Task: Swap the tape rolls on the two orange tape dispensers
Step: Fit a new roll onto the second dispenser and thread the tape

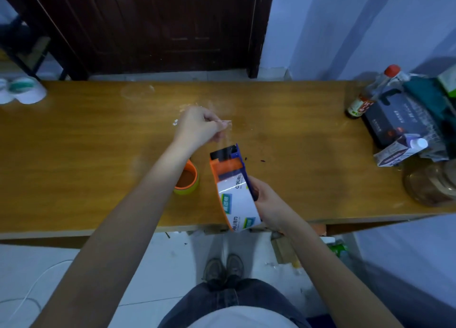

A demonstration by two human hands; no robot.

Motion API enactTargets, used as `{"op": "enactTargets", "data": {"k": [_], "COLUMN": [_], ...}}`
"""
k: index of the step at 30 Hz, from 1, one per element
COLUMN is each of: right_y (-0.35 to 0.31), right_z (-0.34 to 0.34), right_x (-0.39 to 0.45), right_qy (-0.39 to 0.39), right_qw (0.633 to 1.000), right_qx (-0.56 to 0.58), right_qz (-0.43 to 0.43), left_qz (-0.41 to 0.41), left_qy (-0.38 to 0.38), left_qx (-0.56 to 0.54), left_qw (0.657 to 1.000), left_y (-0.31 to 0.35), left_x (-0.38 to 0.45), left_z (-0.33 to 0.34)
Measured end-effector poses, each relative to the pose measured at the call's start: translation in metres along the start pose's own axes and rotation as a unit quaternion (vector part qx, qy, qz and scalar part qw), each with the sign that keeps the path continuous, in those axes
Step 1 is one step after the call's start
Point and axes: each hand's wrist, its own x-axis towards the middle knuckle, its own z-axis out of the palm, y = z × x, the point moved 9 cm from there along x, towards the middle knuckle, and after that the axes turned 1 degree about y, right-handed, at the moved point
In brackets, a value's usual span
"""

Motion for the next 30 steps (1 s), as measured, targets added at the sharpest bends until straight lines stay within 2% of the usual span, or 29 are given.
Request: {"op": "enactTargets", "data": {"k": [7,11,15,22,27,30], "right_y": [-0.003,-0.003,-0.002,-0.006,-0.008,-0.005], "right_z": [-0.014,-0.008,-0.001,0.003,-0.006,-0.004], "right_x": [-0.005,-0.006,-0.007,-0.009,-0.018,-0.018], "right_qy": [0.031,0.012,0.005,0.009,0.028,0.027], "right_qw": [0.999,1.0,0.999,1.0,0.997,0.997], "right_qx": [0.041,0.012,0.029,0.012,0.073,0.072], "right_qz": [0.0,0.007,0.012,-0.001,-0.02,-0.007], "left_qz": [-0.003,0.0,0.006,0.08,0.054,0.048], "left_qy": [0.011,0.016,0.032,0.025,0.034,0.026], "left_qx": [-0.035,-0.041,-0.031,0.047,0.019,0.025], "left_qw": [0.999,0.999,0.999,0.995,0.998,0.998], "left_y": [-0.006,-0.012,-0.006,0.025,0.016,0.011], "left_x": [0.006,0.004,0.006,0.002,0.008,0.007], "left_z": [-0.007,-0.005,-0.002,0.003,-0.007,-0.007]}}
